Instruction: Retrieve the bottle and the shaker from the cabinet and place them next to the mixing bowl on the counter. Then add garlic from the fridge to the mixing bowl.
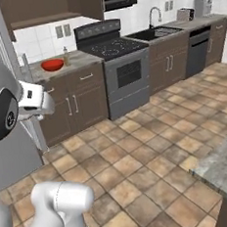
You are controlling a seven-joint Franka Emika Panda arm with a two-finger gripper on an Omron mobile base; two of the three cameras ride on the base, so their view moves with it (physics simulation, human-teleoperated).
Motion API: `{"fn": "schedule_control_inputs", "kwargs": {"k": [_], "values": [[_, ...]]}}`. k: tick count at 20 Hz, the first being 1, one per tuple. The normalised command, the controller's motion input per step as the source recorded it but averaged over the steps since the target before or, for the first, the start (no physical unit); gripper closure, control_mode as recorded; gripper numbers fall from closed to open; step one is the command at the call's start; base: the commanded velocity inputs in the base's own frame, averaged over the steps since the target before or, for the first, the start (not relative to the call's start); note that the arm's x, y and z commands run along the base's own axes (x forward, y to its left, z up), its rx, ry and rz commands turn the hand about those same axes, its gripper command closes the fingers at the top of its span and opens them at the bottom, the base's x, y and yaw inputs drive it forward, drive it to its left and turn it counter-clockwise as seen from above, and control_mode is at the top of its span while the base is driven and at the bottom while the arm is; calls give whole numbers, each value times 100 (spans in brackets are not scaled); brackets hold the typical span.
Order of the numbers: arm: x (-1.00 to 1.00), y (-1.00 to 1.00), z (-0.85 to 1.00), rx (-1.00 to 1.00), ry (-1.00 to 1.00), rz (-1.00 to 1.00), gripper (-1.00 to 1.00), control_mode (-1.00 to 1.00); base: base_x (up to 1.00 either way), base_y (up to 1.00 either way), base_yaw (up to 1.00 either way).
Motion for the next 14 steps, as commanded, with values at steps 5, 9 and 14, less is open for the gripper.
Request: {"fn": "schedule_control_inputs", "kwargs": {"k": [5,9,14], "values": [[0,0,0,0,0,0,100,100,95,-36,13],[0,0,0,0,0,0,100,100,100,-31,14],[0,0,0,0,0,0,100,100,99,-15,12]]}}
